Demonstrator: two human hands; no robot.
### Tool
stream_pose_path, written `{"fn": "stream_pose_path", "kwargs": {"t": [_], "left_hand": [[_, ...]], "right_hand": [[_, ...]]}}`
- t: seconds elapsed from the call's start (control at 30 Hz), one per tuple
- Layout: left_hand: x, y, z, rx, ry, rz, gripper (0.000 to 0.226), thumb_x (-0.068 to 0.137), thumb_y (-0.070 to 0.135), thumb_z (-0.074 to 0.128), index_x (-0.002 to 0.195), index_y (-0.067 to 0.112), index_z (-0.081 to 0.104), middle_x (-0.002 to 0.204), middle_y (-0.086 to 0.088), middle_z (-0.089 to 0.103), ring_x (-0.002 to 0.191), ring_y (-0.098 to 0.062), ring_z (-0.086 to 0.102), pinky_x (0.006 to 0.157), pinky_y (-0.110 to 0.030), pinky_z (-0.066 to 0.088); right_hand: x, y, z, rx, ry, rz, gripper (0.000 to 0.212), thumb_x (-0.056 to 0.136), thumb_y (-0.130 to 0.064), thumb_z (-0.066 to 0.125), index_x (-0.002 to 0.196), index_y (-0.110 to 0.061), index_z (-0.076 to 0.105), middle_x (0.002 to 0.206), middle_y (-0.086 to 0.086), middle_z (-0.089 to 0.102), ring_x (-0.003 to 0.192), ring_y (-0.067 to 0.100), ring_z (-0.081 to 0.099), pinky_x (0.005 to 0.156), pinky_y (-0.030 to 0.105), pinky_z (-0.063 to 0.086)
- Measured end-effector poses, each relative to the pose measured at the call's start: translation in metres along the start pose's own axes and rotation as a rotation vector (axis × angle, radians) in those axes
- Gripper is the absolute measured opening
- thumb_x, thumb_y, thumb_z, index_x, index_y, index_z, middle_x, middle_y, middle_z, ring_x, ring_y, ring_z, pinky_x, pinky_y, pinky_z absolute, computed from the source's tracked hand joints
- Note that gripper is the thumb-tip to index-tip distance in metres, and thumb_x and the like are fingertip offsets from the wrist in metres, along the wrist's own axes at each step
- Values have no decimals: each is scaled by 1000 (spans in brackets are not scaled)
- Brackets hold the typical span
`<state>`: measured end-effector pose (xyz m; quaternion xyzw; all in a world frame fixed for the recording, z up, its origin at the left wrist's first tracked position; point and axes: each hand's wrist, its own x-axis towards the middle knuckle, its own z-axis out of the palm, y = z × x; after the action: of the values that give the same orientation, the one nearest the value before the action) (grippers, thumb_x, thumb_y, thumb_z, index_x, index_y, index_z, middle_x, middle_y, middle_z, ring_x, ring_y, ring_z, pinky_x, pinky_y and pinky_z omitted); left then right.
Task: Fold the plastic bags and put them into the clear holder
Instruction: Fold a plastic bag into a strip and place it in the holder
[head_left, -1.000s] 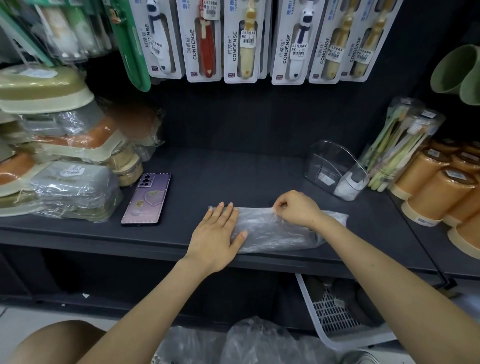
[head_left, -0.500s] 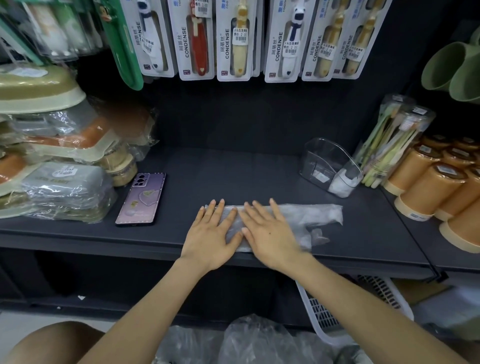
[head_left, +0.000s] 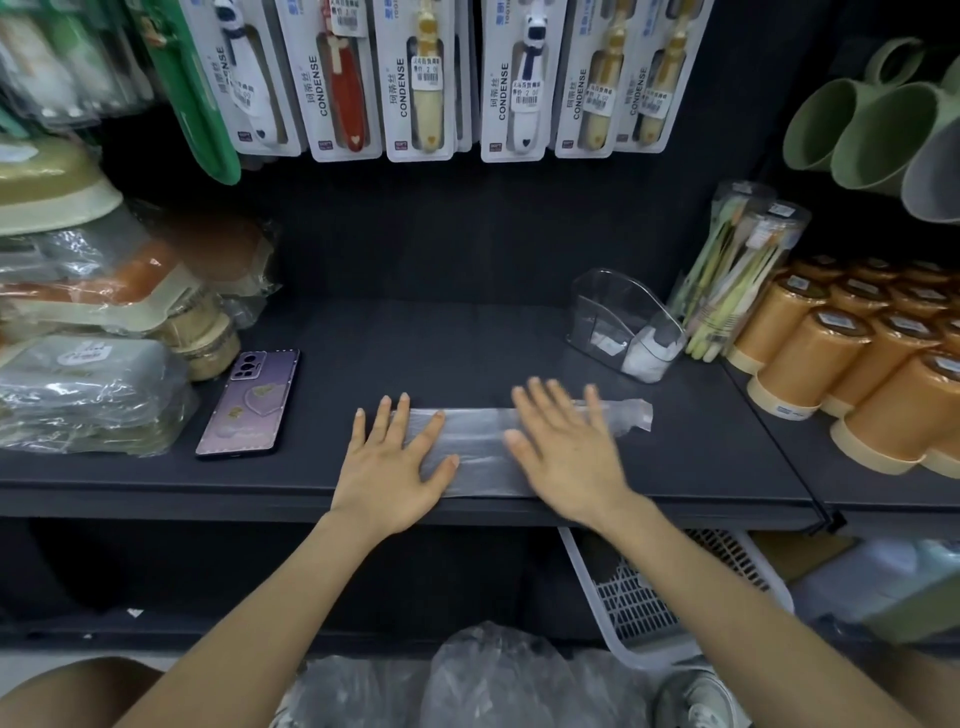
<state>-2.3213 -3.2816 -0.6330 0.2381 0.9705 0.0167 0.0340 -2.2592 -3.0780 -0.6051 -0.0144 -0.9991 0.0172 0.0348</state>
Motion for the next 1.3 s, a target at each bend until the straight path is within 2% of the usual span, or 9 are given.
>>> {"fn": "stream_pose_path", "kwargs": {"t": [0.17,0.3,0.5,0.63,0.73,0.87,1.07,1.23,1.3], "left_hand": [[0,-2,-3,-26,-39,-6,83,77,74,-7,152,39,-5,161,-6,-11,148,-21,-15,119,-43,-12],[-1,0,-4,-27,-39,-7,67,93,66,11,152,39,-4,161,-6,-12,148,-21,-15,119,-43,-11],[1,-3,-6,-120,-40,-12,78,92,69,17,150,29,-17,161,-5,-13,147,-20,-16,119,-41,-10],[2,-6,-11,-407,30,-35,86,92,64,36,151,26,-14,162,-4,-6,148,-20,-12,120,-36,-7],[-11,-9,-15,-602,246,5,84,84,73,41,151,26,25,159,-2,20,149,-21,7,119,-35,8],[-41,-14,-10,-559,487,232,64,84,75,38,107,26,72,121,10,59,117,-12,49,100,-36,37],[-55,-21,-2,-621,331,335,54,76,70,57,107,28,71,106,28,60,106,5,51,95,-13,36],[-46,-23,-3,-662,344,192,10,83,37,69,93,38,67,93,26,65,100,8,53,87,-13,41],[-45,-23,-6,-717,342,127,23,86,20,71,81,41,64,85,22,68,94,4,57,78,-9,41]], "right_hand": [[5,-3,22,100,-174,-50,99,70,-74,-24,154,-28,4,162,-6,-3,148,11,-9,116,47,-15],[-15,45,16,20,-9,16,110,67,-73,-34,153,-25,14,161,2,9,149,20,4,117,47,-9],[-37,30,18,226,293,-321,50,81,-59,50,108,-23,73,121,-4,66,112,17,58,103,41,41],[-40,26,23,418,246,-244,47,79,-58,51,99,-24,76,110,-11,67,104,6,48,94,23,30],[-47,22,29,367,379,-272,32,81,-48,55,85,-25,76,97,-12,69,94,5,49,87,25,31],[-55,19,31,335,482,-294,24,87,-36,55,75,-25,74,82,-16,67,82,6,54,85,25,33],[-58,20,10,470,396,-188,30,89,-37,49,78,-21,71,80,-14,68,79,9,60,83,21,36],[-39,28,-6,467,194,-171,31,97,-28,46,86,-11,69,85,-3,69,83,18,59,81,26,39],[-32,32,-7,507,121,-140,27,100,-25,48,87,-10,66,85,-2,68,83,17,59,80,32,45]]}}
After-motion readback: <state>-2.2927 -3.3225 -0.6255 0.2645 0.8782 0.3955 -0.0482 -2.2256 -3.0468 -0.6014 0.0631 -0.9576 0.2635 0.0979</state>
